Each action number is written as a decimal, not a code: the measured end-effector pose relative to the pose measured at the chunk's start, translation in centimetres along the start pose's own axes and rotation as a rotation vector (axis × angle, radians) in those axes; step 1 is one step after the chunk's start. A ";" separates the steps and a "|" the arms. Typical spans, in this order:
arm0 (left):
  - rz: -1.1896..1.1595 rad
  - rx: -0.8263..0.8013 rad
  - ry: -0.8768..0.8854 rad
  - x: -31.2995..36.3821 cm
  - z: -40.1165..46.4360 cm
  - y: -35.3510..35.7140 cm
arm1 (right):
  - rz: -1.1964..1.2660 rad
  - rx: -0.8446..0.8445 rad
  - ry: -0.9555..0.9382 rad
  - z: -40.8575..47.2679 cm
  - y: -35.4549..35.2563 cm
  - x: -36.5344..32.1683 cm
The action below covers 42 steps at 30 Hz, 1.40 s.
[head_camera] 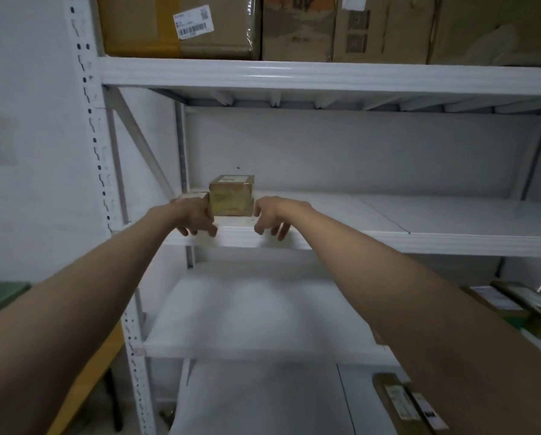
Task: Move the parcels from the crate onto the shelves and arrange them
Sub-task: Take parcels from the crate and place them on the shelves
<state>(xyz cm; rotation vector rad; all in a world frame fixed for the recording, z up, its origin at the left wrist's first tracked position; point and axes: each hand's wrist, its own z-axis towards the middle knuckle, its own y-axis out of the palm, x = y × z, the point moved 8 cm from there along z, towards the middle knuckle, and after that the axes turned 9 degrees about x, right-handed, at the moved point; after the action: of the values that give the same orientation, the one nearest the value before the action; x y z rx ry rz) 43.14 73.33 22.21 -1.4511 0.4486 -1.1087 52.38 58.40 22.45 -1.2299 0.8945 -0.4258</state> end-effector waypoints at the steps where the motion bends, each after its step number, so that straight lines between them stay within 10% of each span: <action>1: 0.010 -0.028 -0.012 -0.1 -1.0 0.7 | -0.016 -0.019 -0.019 -0.5 0.6 0.0; 14: 0.230 -0.184 -0.252 -7.4 -18.8 8.0 | -0.126 -0.311 -0.281 -12.2 11.9 -2.1; 42: 0.192 -0.252 -1.181 -37.1 -82.3 5.8 | -0.292 -0.858 -1.143 -59.9 43.6 -37.1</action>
<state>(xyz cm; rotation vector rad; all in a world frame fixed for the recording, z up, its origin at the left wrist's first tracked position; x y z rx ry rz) -40.09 56.32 -8.94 -1.9498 -0.1334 0.0743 -24.25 61.23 -8.97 -2.0425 -0.1608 0.5090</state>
